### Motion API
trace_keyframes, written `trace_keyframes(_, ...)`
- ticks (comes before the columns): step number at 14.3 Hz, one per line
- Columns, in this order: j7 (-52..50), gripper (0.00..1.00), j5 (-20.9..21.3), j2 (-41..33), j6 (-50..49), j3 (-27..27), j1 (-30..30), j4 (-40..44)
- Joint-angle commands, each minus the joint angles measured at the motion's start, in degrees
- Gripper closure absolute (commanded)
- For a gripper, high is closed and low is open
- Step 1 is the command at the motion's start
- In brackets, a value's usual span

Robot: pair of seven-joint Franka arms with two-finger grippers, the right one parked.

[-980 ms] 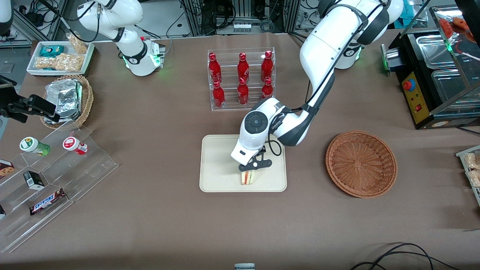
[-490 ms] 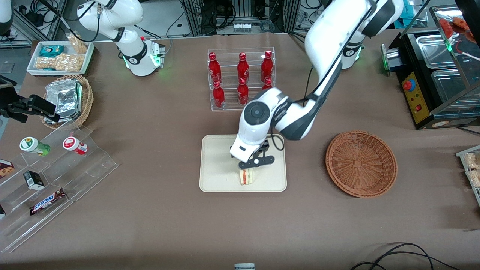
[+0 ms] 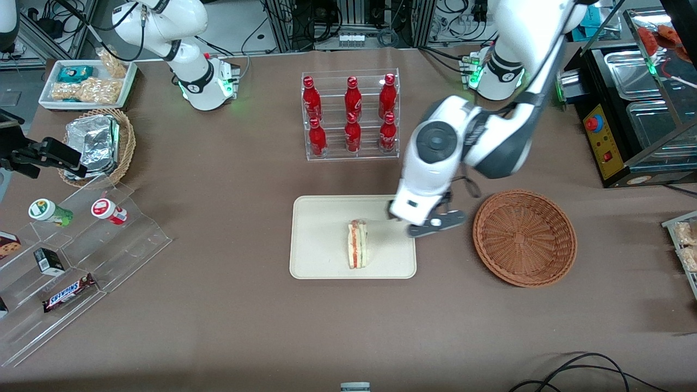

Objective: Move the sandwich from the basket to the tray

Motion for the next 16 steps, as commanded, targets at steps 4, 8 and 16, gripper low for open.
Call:
trace_keyframes(4,10.12,0.00,0.71,-8.09,-2.13,-0.45,10.05,-9.65)
trace_keyframes(8,17.24,0.00,0.62,-12.92,-5.73,-0.45,14.80,-12.56)
trace_keyframes(16,40.78,0.00,-4.29,-22.42,-11.89,-0.27,22.80,-12.22)
